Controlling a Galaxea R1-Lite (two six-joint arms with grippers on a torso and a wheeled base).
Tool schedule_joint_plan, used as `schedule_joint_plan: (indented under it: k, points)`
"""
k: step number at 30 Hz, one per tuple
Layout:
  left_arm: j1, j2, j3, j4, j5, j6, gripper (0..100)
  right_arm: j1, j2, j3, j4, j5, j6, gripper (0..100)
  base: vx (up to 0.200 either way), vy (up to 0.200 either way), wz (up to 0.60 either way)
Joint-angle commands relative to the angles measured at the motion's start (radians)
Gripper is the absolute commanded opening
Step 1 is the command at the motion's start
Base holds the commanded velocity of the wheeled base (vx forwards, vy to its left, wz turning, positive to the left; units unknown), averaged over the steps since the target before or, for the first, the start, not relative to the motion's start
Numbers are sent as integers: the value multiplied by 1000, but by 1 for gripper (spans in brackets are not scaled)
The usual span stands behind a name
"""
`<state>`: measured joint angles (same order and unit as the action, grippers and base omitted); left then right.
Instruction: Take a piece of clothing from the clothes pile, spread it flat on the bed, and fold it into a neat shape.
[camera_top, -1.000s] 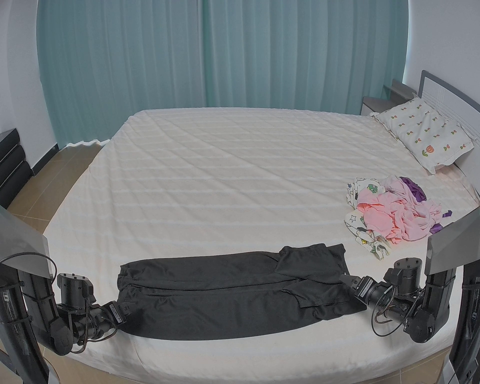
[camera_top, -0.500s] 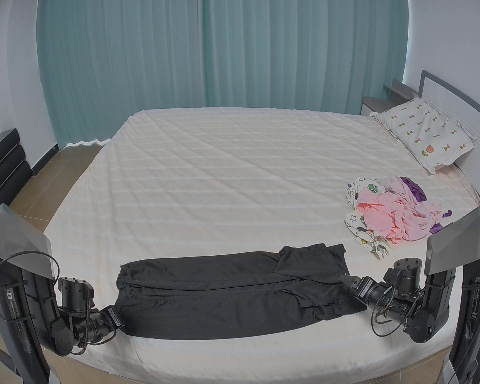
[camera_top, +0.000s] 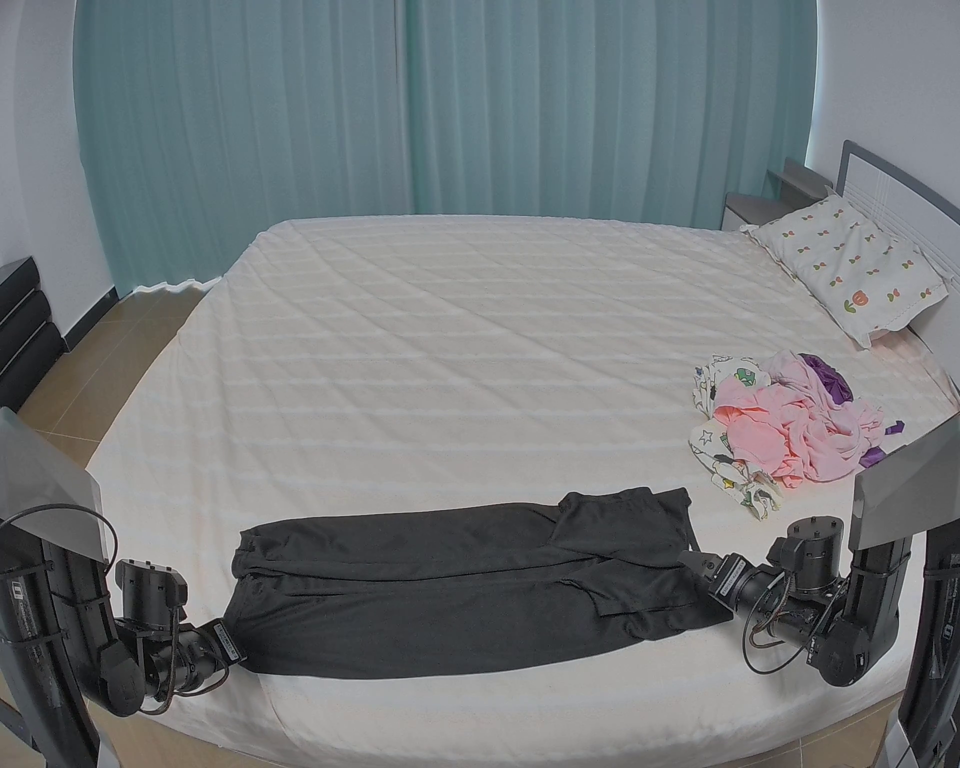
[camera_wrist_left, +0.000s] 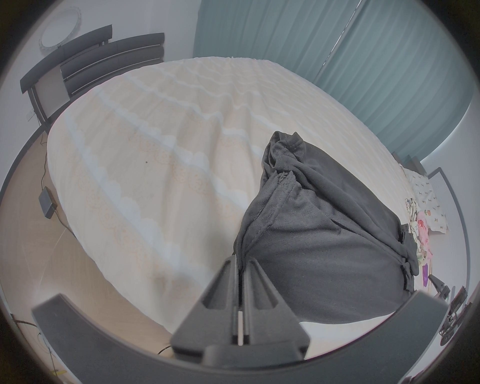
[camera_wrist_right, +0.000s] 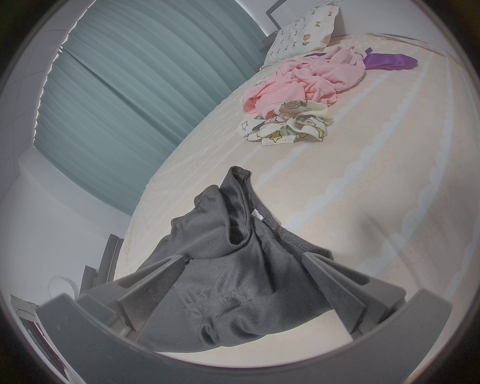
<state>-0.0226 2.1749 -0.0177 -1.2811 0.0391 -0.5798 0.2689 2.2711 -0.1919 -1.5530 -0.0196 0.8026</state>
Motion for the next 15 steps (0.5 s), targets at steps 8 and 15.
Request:
schedule_joint_plan:
  k: [8, 15]
  points:
    - [0, -7, 15, -3, 27, -3, 100, 0, -8, 11, -10, -2, -3, 100, 0, 0, 0]
    - [24, -64, -4, -86, 28, -49, 100, 3, 1, 11, -10, 1, -3, 100, 0, 0, 0]
